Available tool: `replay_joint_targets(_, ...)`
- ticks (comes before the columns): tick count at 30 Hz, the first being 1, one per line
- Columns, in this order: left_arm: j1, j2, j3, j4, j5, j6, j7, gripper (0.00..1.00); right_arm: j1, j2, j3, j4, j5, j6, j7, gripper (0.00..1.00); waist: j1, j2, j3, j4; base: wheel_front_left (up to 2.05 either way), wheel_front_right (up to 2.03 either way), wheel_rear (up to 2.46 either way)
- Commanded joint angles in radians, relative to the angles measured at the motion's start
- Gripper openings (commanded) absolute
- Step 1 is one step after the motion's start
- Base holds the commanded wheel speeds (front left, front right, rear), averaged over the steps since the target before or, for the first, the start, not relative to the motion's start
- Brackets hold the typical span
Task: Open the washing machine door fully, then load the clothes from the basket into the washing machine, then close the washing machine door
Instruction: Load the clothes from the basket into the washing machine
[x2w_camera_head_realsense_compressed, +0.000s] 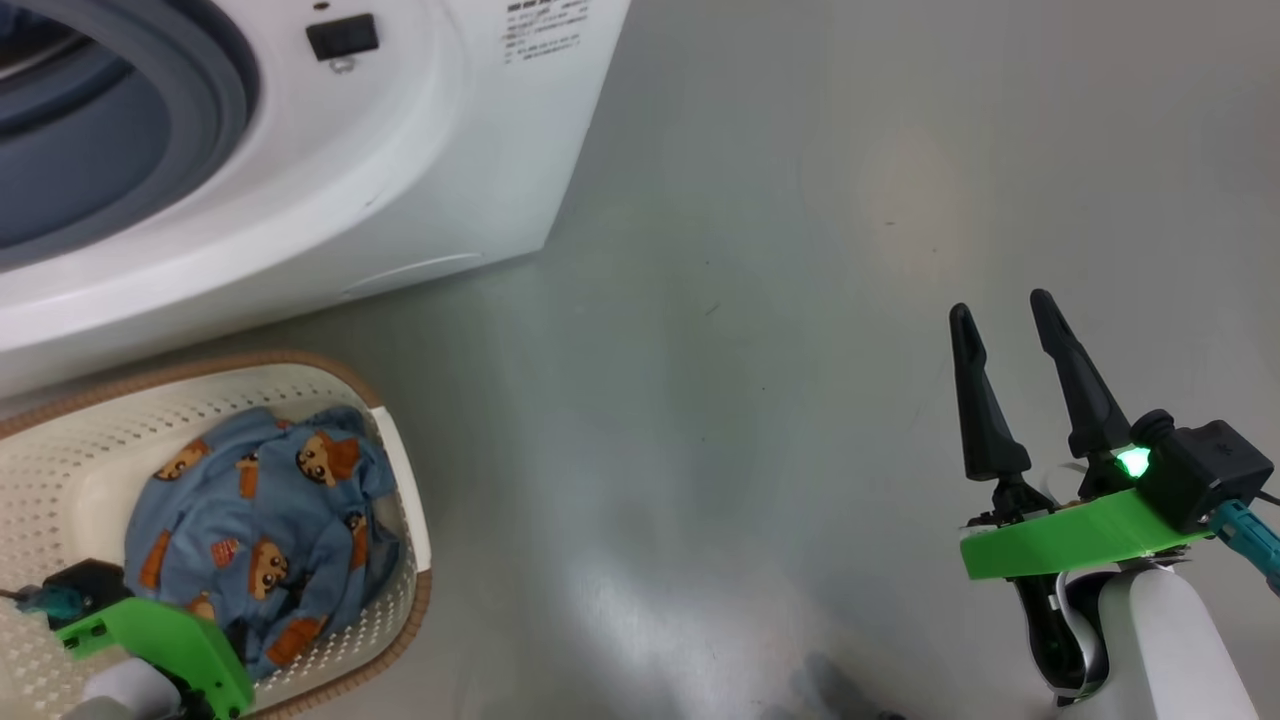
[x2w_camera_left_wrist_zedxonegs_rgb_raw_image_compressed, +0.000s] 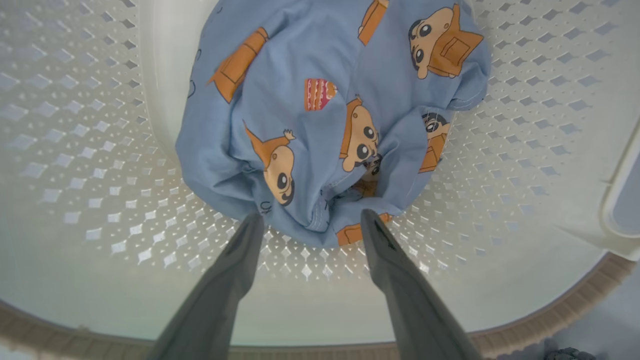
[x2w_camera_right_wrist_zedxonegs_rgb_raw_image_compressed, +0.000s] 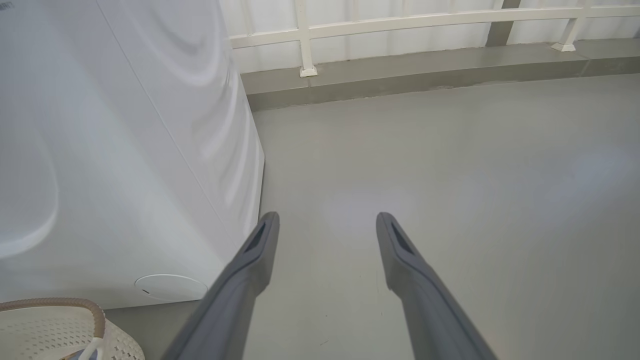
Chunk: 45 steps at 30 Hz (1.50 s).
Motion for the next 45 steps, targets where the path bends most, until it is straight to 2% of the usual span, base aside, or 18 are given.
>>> replay_joint_targets(1, 0.002, 0.042, 0.024, 0.01, -0.009, 0.002, -0.003, 1.0, -0.011, -0.009, 0.019, -0.028, -0.004, 0.002, -0.005, 1.0, 0.0, -0.0001, 0.019, 0.004, 0.0, 0.0, 0.0)
replay_joint_targets(15, -0.089, 0.048, 0.023, 0.036, -0.033, -0.01, -0.032, 1.0, -0.039, -0.009, 0.009, -0.052, -0.025, 0.002, -0.005, 1.0, 0.0, -0.0001, 0.125, 0.031, 0.0, 0.0, 0.0)
replay_joint_targets(45, -0.186, 0.033, -0.021, 0.057, -0.05, -0.022, -0.06, 1.0, -0.07, -0.009, -0.006, -0.072, -0.025, 0.002, -0.005, 1.0, 0.0, -0.0001, 0.22, 0.03, 0.0, 0.0, 0.0)
